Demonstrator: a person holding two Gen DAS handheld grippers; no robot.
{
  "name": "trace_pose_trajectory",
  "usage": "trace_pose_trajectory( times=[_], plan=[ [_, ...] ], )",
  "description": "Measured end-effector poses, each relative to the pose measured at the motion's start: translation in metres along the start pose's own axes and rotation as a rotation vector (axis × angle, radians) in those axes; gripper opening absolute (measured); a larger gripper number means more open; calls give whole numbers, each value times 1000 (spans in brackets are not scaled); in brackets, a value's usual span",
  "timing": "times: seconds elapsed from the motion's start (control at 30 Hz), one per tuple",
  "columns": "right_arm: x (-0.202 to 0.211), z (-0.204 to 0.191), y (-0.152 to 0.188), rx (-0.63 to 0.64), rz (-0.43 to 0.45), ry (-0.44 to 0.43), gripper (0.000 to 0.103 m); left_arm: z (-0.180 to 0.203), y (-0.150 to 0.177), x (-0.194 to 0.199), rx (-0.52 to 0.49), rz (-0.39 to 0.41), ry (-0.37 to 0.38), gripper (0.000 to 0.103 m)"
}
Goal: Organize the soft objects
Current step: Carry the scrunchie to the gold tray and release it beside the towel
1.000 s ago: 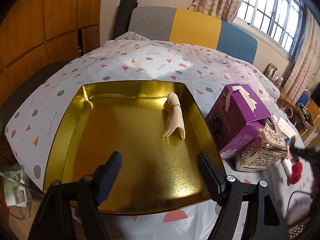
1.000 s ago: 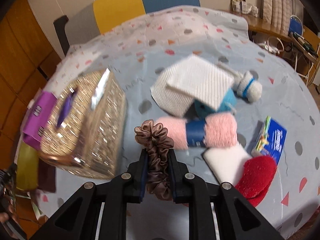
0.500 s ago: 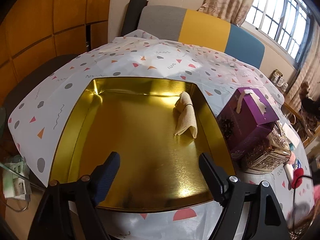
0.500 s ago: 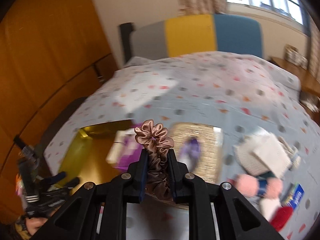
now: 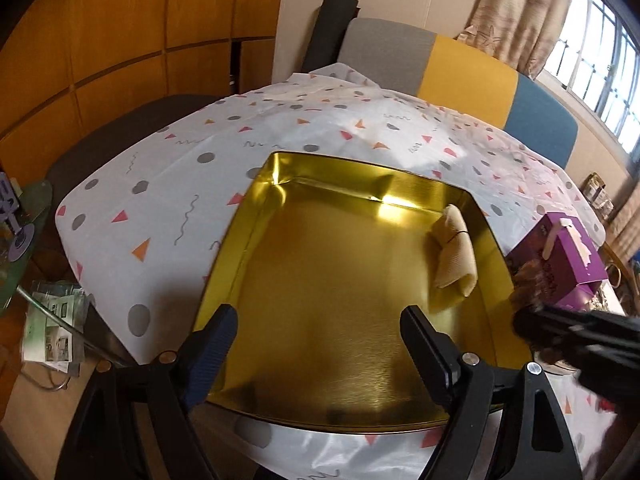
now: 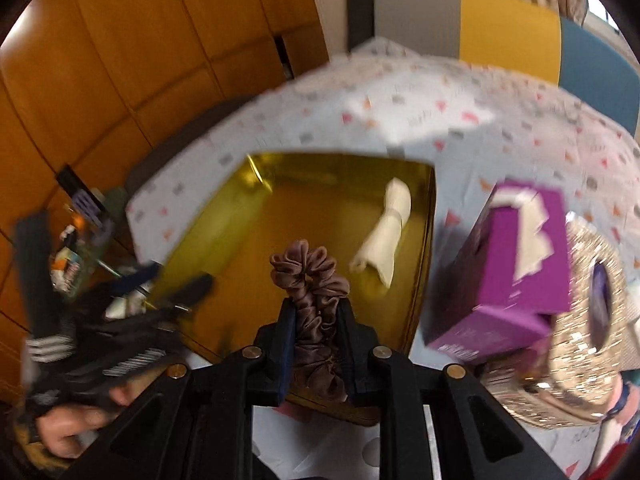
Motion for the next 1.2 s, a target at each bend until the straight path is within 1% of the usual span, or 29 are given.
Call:
trace_pose_trajectory(
  times=[0.07, 0.13, 0.17, 0.2, 0.3, 0.4, 0.5, 0.7, 0.83, 1.0, 1.2],
  plan=[
    [-19, 5, 7, -15, -38, 33, 23, -2, 1, -2, 7, -6, 4, 84],
    [-30, 10, 10, -21, -49, 45, 33, -1, 2, -3, 5, -11, 8, 84],
    [-35, 12, 12, -18, -54, 69, 34, 1, 2, -2, -2, -10, 7, 84],
    [-38, 13, 14, -20, -57, 80, 34, 2, 2, -1, -9, -4, 7, 84],
    [-32, 15, 20, -23, -40, 70, 44, 5, -1, 2, -22, 16, 7, 85],
    [-25, 11, 20, 9, -14, 91, 44, 9, -2, 5, -34, 25, 17, 89],
    [-9, 7, 22, 31, 24, 88, 44, 15, -4, 10, -56, 42, 24, 89],
    [20, 3, 24, 66, 106, 112, 44, 25, -6, 19, -88, 61, 37, 89],
    [42, 6, 27, 76, 156, 146, 44, 33, -5, 23, -108, 63, 49, 89],
    [68, 19, 30, 53, 209, 179, 44, 44, -3, 26, -136, 66, 71, 89],
    [102, 54, 38, -18, 259, 250, 44, 59, 1, 27, -171, 52, 100, 89]
  ],
)
Point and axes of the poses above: each gripper's, at about its wrist camera, not at the fingertips, and x roughly against the way its jaws point, z to its right, y to its underside, the point moved 2 cm from there along -x, roughly the way its jaws point, and after that the axes turned 10 degrees about z, right-handed, at the moved point
